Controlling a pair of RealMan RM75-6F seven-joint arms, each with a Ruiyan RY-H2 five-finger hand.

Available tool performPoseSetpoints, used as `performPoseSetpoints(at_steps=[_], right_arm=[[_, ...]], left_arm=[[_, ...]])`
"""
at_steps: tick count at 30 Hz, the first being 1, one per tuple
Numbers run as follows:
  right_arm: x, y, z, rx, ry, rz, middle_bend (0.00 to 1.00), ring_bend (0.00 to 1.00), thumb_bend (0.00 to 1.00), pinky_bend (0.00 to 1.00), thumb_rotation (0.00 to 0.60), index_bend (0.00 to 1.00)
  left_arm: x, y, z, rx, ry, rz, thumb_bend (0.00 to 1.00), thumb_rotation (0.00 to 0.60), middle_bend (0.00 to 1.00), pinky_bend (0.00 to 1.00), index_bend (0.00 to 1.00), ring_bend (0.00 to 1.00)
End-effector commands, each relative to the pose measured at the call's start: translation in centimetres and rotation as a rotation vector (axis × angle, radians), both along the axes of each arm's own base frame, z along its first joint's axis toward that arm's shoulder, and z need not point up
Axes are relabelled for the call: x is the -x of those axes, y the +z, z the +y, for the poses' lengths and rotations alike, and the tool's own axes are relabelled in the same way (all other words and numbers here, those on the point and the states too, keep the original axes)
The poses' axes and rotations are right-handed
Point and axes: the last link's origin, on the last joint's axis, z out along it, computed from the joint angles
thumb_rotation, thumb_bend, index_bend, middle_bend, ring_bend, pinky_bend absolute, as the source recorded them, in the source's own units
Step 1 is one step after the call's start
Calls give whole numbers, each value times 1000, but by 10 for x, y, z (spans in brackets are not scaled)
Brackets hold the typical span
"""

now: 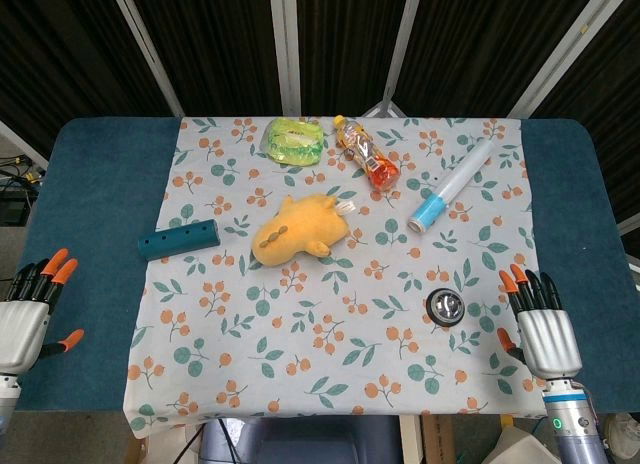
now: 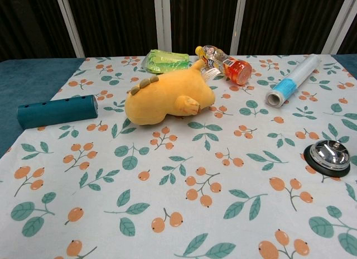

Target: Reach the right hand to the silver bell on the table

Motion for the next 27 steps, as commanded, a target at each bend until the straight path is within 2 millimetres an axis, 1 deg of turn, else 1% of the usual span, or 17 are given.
performPoseSetpoints(at_steps=[1, 11, 17, 20, 22, 25, 27], right_arm=[[0, 0, 0, -1, 0, -1, 0, 0, 352, 0, 600, 0], [-4, -7, 3, -33, 18, -5, 0, 0, 352, 0, 600, 0], [-5, -20, 4, -88, 19, 12, 0, 0, 366, 0, 600, 0], [-6, -29, 4, -122, 18, 29, 0, 0, 495, 0, 600, 0], [-6, -35, 2, -144, 22, 53, 0, 0, 614, 0, 600, 0], [-6, -44, -1, -167, 24, 81, 0, 0, 694, 0, 600, 0], [-6, -49, -3, -179, 17, 89, 0, 0, 710, 0, 600, 0]], left_arm=[[0, 0, 0, 0, 1, 0, 11, 600, 0, 0, 0, 0], [0, 1, 0, -3, -2, -4, 11, 600, 0, 0, 0, 0], [1, 1, -1, -2, 4, -6, 11, 600, 0, 0, 0, 0], [1, 0, -1, 0, 4, -3, 11, 600, 0, 0, 0, 0], [1, -1, -1, 3, 4, -1, 11, 600, 0, 0, 0, 0], [1, -1, -1, 5, 4, 1, 11, 600, 0, 0, 0, 0], [1, -1, -1, 5, 5, 1, 11, 600, 0, 0, 0, 0]])
